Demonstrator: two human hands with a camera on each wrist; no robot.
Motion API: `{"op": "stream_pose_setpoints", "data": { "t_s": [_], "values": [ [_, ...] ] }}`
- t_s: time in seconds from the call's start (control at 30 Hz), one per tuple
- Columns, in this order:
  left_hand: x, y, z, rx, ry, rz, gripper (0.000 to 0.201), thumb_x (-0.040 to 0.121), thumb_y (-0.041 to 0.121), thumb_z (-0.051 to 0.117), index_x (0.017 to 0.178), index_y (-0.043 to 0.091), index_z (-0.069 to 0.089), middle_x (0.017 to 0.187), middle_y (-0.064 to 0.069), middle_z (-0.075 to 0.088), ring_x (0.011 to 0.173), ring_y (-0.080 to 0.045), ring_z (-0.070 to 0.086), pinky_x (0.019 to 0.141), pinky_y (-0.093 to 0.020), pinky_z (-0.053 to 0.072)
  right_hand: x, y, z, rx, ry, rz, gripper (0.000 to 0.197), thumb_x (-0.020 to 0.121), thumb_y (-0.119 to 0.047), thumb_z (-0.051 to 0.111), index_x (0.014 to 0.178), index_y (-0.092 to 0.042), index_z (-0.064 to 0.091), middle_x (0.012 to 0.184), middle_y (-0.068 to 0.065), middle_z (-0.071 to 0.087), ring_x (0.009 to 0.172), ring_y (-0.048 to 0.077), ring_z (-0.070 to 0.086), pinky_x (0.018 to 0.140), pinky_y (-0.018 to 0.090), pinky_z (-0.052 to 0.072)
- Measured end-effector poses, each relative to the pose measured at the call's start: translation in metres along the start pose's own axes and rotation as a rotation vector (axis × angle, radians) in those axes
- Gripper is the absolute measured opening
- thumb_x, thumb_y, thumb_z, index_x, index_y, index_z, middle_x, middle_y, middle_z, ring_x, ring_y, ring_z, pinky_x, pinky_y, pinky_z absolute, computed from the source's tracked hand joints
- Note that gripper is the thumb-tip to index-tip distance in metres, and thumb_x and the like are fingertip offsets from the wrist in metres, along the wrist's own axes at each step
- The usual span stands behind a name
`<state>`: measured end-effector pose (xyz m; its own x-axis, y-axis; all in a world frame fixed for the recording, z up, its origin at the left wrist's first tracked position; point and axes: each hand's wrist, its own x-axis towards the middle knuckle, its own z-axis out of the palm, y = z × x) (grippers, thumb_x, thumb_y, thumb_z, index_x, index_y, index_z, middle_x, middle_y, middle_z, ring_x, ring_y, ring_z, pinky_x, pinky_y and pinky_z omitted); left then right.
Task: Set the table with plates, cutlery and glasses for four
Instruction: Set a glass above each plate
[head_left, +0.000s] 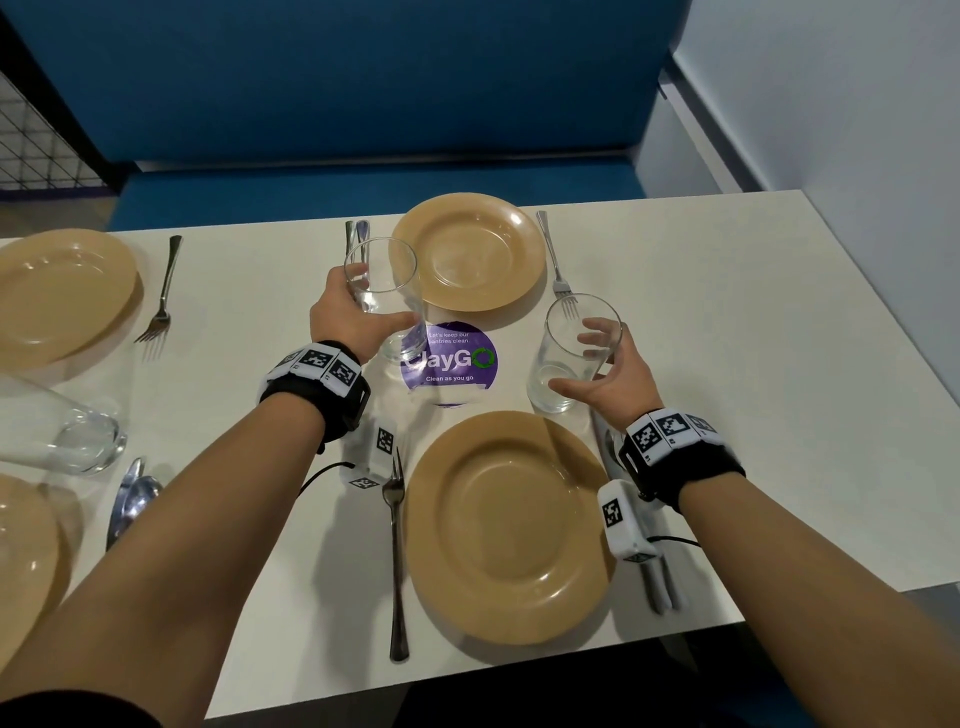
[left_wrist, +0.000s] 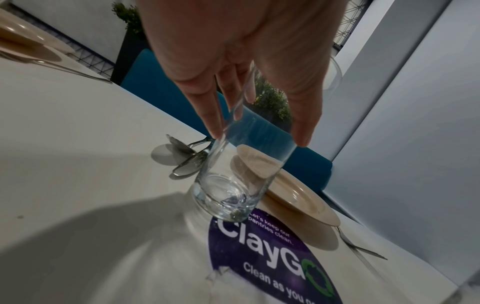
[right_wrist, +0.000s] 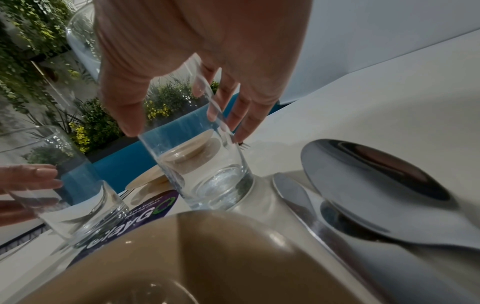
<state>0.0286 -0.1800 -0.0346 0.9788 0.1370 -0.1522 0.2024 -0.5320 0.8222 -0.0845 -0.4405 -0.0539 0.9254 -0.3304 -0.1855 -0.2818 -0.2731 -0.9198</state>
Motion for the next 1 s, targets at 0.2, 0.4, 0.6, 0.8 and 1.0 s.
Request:
{"op": "stream_pose_setpoints", "data": {
  "t_s": [0.2,0.4,0.6,0.8,1.0],
  "values": [
    [0.0,0.0,0.005,-0.001,0.008,-0.001,0.076,0.064,0.029,0.085,0.129,0.02,0.046,0.124,0.0,0.058,0.108,-0.016,0.056,0.087,-0.021,0.04,-0.001,0.0,0.002,-0.022,0.008,-0.001,0.073,0.062,-0.007,0.084,0.122,-0.024,0.046,0.116,-0.004,0.056,0.11,0.014,0.054,0.097,0.03,0.043],
    [0.0,-0.002,0.006,0.009,0.008,0.005,0.077,0.064,0.031,0.085,0.129,0.02,0.046,0.124,-0.001,0.058,0.11,-0.018,0.057,0.089,-0.023,0.041,0.0,-0.001,0.002,-0.033,-0.002,0.008,0.074,0.062,-0.009,0.084,0.123,-0.023,0.046,0.119,-0.002,0.056,0.112,0.015,0.053,0.097,0.028,0.042],
    [-0.001,-0.001,0.005,0.031,0.003,0.001,0.079,0.065,0.03,0.084,0.131,0.02,0.043,0.124,-0.002,0.057,0.106,-0.015,0.055,0.087,-0.022,0.04,-0.001,-0.001,0.002,-0.028,-0.01,0.026,0.074,0.064,-0.008,0.083,0.125,-0.024,0.044,0.118,-0.003,0.055,0.11,0.013,0.05,0.095,0.026,0.041],
    [-0.006,-0.003,0.003,0.029,-0.013,-0.037,0.086,0.065,0.032,0.084,0.135,0.017,0.037,0.131,-0.005,0.054,0.115,-0.02,0.055,0.095,-0.027,0.042,-0.001,0.001,0.004,-0.063,0.002,0.043,0.073,0.065,-0.012,0.083,0.127,-0.02,0.044,0.12,-0.001,0.055,0.11,0.015,0.049,0.091,0.025,0.04],
    [-0.023,-0.004,-0.006,0.023,-0.087,-0.084,0.092,0.065,0.035,0.085,0.138,0.011,0.033,0.139,-0.005,0.048,0.125,-0.021,0.049,0.1,-0.028,0.038,-0.006,-0.002,0.009,-0.084,0.025,0.074,0.081,0.064,-0.014,0.085,0.131,-0.018,0.039,0.127,0.004,0.052,0.113,0.016,0.048,0.093,0.024,0.039]
  ]
}}
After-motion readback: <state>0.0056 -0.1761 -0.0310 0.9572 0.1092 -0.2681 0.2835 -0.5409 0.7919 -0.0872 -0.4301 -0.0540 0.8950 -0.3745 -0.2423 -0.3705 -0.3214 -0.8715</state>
